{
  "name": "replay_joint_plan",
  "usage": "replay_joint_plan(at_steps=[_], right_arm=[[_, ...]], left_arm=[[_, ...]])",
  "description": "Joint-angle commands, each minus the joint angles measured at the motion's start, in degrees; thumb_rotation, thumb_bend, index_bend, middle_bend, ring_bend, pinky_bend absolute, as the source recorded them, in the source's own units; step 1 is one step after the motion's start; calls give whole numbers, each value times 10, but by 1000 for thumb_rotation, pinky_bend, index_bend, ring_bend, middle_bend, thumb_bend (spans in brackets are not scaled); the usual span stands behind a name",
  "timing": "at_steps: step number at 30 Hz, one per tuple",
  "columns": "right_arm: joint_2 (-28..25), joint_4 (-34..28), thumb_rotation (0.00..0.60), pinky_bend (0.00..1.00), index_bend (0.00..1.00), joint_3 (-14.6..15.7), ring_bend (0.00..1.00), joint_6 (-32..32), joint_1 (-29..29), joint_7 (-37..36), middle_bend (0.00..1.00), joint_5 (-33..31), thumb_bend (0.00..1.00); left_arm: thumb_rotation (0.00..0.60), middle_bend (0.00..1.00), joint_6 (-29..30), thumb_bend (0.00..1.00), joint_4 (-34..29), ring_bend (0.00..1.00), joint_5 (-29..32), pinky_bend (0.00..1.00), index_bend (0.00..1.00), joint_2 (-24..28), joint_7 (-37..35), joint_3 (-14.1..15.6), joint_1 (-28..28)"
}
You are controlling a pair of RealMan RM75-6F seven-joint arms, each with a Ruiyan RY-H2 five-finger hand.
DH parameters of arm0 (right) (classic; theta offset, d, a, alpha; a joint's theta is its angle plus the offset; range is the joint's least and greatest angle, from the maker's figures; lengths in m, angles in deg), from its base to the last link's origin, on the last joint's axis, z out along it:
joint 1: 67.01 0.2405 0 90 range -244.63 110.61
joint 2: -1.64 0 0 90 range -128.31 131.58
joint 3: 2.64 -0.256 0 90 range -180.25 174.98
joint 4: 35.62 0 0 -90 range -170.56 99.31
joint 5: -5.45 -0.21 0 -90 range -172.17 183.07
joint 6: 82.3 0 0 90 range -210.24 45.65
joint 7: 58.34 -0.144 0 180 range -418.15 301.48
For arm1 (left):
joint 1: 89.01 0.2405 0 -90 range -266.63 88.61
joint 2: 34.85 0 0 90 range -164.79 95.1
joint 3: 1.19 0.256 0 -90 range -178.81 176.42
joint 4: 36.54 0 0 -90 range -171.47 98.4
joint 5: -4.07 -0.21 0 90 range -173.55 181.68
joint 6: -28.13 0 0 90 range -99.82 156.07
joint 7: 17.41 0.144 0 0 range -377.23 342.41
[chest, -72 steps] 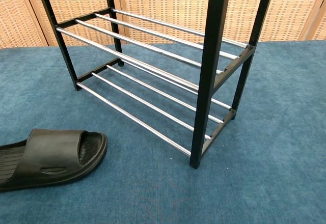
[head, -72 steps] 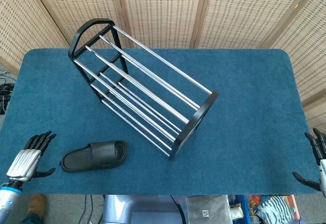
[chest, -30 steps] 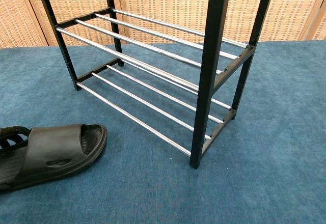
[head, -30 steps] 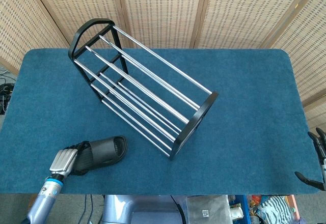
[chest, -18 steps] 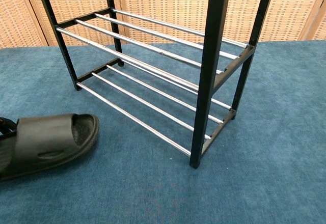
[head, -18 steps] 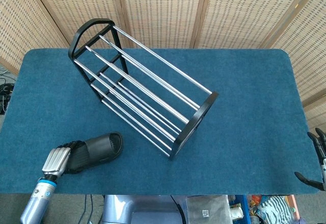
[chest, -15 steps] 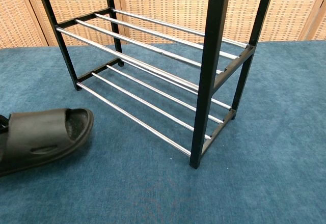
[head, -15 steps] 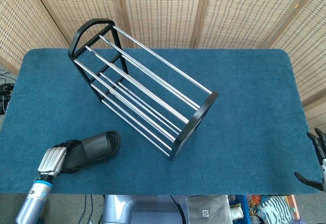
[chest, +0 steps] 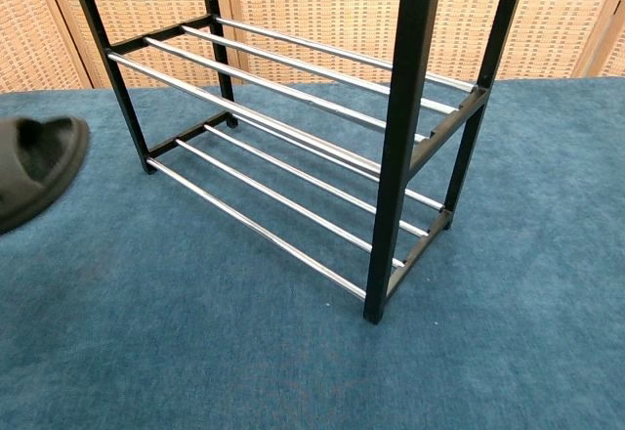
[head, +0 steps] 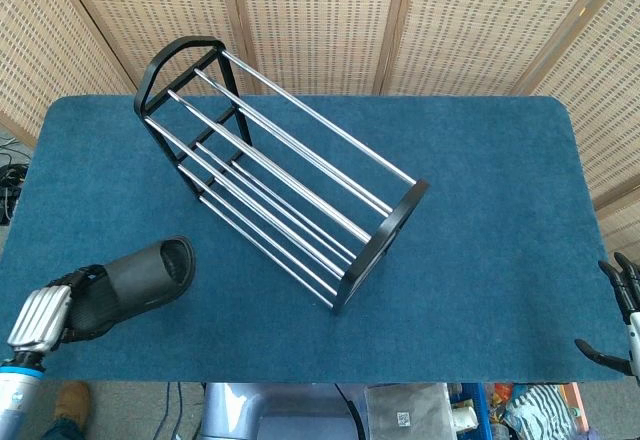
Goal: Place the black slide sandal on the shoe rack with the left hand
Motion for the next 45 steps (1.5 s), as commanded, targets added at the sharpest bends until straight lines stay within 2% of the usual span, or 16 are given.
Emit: replay_joint_plan(at_steps=[1, 4, 6, 13, 15, 19, 21, 28, 30, 35, 45], right_arm=[[0, -1, 600, 0, 0, 0, 0, 1, 1, 0, 0, 0, 0], [-1, -1, 600, 0, 0, 1, 0, 2, 1, 1, 0, 0, 0], [-1, -2, 600, 0, 0, 1, 0, 3, 1, 2, 0, 0, 0], [2, -4, 600, 0, 0, 1, 0, 7, 3, 12, 0, -2, 0], [3, -6, 600, 0, 0, 0, 0, 8, 4, 16, 0, -4, 0], [4, -6, 600, 0, 0, -2, 0, 9, 4, 18, 0, -9, 0], [4, -6, 600, 0, 0, -3, 0, 14, 7, 20, 0, -14, 0], [4, -5, 600, 0, 0, -6, 0, 21, 10, 20, 0, -22, 0], [3, -6, 600, 0, 0, -6, 0, 24, 11, 20, 0, -25, 0], [3, -6, 600, 0, 0, -6, 0, 28, 12, 22, 0, -27, 0], [1, -6, 600, 0, 0, -7, 0, 33, 15, 17, 0, -32, 0]], left_arm=[[600, 401, 28, 223, -24, 372, -14, 466, 285, 33, -36, -12, 10], [600, 401, 30, 223, -45, 372, -10, 466, 285, 59, -44, -26, 6], [600, 401, 23, 223, -68, 372, 9, 466, 285, 80, -25, -41, -4], [600, 401, -64, 223, -159, 372, 118, 466, 285, 130, 67, -107, -87], [600, 401, -80, 224, -170, 372, 160, 466, 286, 124, 110, -128, -117], [600, 401, -103, 223, -193, 372, 223, 466, 286, 113, 159, -151, -157], [600, 401, -119, 223, -204, 372, 275, 465, 287, 105, 197, -169, -193], [600, 401, -143, 224, -214, 372, 407, 466, 289, 82, 251, -205, -270], [600, 401, -141, 223, -214, 372, 459, 465, 289, 71, 268, -216, -299], [600, 401, -130, 223, -208, 372, 538, 466, 289, 51, 303, -233, -351], [600, 401, -62, 223, -183, 372, 713, 466, 289, 9, 406, -263, -470]])
